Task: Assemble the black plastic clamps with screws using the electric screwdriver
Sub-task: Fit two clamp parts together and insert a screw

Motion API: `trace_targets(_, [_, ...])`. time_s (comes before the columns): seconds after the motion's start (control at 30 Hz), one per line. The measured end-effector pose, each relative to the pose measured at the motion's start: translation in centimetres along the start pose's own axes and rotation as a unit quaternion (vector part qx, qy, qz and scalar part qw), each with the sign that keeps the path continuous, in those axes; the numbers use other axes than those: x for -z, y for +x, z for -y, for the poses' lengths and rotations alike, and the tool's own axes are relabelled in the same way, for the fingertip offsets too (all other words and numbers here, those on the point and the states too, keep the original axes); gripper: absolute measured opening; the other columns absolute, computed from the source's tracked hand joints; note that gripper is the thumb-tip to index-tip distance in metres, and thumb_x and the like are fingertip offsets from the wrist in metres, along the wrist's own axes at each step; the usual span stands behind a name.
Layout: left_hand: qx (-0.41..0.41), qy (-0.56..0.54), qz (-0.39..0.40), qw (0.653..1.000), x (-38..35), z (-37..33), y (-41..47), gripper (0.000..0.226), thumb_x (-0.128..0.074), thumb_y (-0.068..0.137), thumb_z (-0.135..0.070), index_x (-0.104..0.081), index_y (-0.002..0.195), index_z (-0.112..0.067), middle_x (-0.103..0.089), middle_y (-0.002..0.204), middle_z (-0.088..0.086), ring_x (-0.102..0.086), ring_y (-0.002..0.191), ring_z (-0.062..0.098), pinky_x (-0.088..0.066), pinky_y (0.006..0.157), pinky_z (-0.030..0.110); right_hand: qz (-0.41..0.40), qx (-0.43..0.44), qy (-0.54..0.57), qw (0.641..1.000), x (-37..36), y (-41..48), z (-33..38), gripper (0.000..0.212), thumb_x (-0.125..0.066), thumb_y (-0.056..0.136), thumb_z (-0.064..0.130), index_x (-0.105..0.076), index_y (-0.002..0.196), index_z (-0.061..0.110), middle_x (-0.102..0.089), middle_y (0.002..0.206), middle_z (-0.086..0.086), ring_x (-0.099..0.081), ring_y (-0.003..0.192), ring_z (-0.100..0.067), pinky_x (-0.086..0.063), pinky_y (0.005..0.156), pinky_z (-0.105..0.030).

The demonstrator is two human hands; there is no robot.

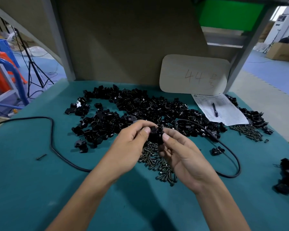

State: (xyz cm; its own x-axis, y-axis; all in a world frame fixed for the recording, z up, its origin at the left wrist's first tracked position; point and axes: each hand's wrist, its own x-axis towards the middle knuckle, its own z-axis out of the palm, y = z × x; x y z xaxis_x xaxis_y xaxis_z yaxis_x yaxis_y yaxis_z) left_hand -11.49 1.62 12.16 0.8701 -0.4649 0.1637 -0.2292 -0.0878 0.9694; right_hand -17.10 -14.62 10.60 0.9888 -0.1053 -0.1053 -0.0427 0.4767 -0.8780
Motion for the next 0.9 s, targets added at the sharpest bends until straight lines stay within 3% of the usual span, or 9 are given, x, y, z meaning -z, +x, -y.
trace_targets(0.07, [0.024, -0.041, -0.004, 0.999, -0.3, -0.1, 0.2, 0.034, -0.045, 0.107, -0.022, -0.071, 0.094, -0.04, -0.064, 0.074, -0.015, -0.053, 0.06, 0.006, -0.048, 0.057, 0.022, 0.008, -0.018, 0.024, 1.0, -0.2, 0.0, 0.0, 0.037, -0.074, 0.083, 0.019, -0.068, 0.118, 0.009, -0.067, 0.085, -0.001, -0.063, 0.07, -0.011, -0.056, 0.062, -0.022])
trace_targets(0.13, [0.034, -0.069, -0.031, 0.997, -1.0, -0.1, 0.6, 0.034, -0.045, 0.106, -0.022, -0.071, 0.091, -0.036, -0.067, 0.074, -0.012, -0.053, 0.059, 0.007, -0.046, 0.054, 0.022, 0.019, -0.022, 0.034, 0.999, -0.7, 0.1, 0.2, 0.035, -0.073, 0.085, 0.021, -0.068, 0.117, 0.009, -0.067, 0.084, -0.004, -0.064, 0.071, -0.013, -0.057, 0.064, -0.023])
trace_targets(0.27, [-0.043, -0.034, -0.143, 0.988, -2.7, -0.5, 2.3, 0.026, -0.048, 0.098, -0.026, -0.065, 0.08, -0.031, -0.067, 0.064, -0.007, -0.061, 0.054, 0.009, -0.047, 0.051, 0.025, 0.004, 0.009, 0.042, 0.999, -1.7, 1.1, 1.0, 0.036, -0.067, 0.093, 0.023, -0.064, 0.122, 0.003, -0.069, 0.09, -0.009, -0.064, 0.075, -0.015, -0.057, 0.069, -0.026])
trace_targets(0.33, [-0.054, -0.027, -0.159, 0.985, -2.9, -0.9, 3.6, 0.019, -0.048, 0.092, -0.028, -0.062, 0.08, -0.031, -0.066, 0.062, -0.006, -0.063, 0.053, 0.013, -0.051, 0.05, 0.032, -0.015, 0.022, 0.044, 0.999, -1.9, 1.7, 1.9, 0.035, -0.065, 0.097, 0.021, -0.063, 0.125, -0.001, -0.068, 0.092, -0.011, -0.065, 0.077, -0.016, -0.058, 0.071, -0.027])
trace_targets(0.43, [-0.039, -0.038, -0.094, 0.994, -2.6, -1.4, 5.8, 0.016, -0.047, 0.097, -0.028, -0.055, 0.085, -0.034, -0.063, 0.067, -0.007, -0.061, 0.055, 0.011, -0.047, 0.054, 0.032, -0.028, 0.034, 0.039, 0.998, -1.5, 2.3, 3.7, 0.028, -0.065, 0.097, 0.02, -0.067, 0.119, 0.001, -0.069, 0.093, -0.01, -0.067, 0.08, -0.016, -0.059, 0.072, -0.026])
trace_targets(0.57, [-0.075, 0.056, 0.063, 0.994, -2.3, -3.3, 7.6, 0.021, -0.035, 0.107, -0.044, -0.047, 0.099, -0.029, -0.055, 0.077, -0.005, -0.05, 0.06, 0.003, -0.04, 0.053, 0.021, -0.033, 0.067, 0.05, 0.996, -0.3, 2.0, 6.2, 0.039, -0.067, 0.093, 0.021, -0.065, 0.123, -0.004, -0.068, 0.096, -0.012, -0.066, 0.081, -0.017, -0.06, 0.073, -0.025])
trace_targets(0.67, [-0.13, 0.139, 0.146, 0.971, -1.3, -5.2, 7.5, 0.042, -0.035, 0.096, -0.069, -0.043, 0.106, -0.029, -0.062, 0.084, -0.003, -0.057, 0.068, 0.018, -0.047, 0.06, 0.045, -0.025, 0.079, 0.056, 0.995, -0.1, 1.2, 7.0, 0.038, -0.068, 0.09, 0.022, -0.065, 0.119, -0.003, -0.07, 0.096, -0.012, -0.066, 0.084, -0.018, -0.06, 0.074, -0.027])
trace_targets(0.73, [-0.129, 0.176, 0.194, 0.956, -0.5, -6.3, 6.8, 0.043, -0.046, 0.091, -0.071, -0.039, 0.111, -0.033, -0.068, 0.092, 0.003, -0.064, 0.075, 0.029, -0.052, 0.062, 0.051, -0.012, 0.088, 0.064, 0.994, -0.3, 0.7, 7.0, 0.042, -0.069, 0.09, 0.021, -0.062, 0.124, -0.003, -0.07, 0.096, -0.013, -0.067, 0.084, -0.017, -0.06, 0.077, -0.027])
trace_targets(0.9, [-0.181, 0.23, 0.16, 0.943, 1.0, -7.5, 4.5, 0.026, -0.051, 0.094, -0.061, -0.044, 0.111, -0.041, -0.07, 0.091, -0.008, -0.065, 0.066, 0.016, -0.053, 0.056, 0.045, 0.016, 0.097, 0.066, 0.993, -1.1, -0.6, 6.4, 0.033, -0.072, 0.083, 0.021, -0.068, 0.113, 0.006, -0.068, 0.092, -0.01, -0.066, 0.078, -0.015, -0.06, 0.07, -0.025])
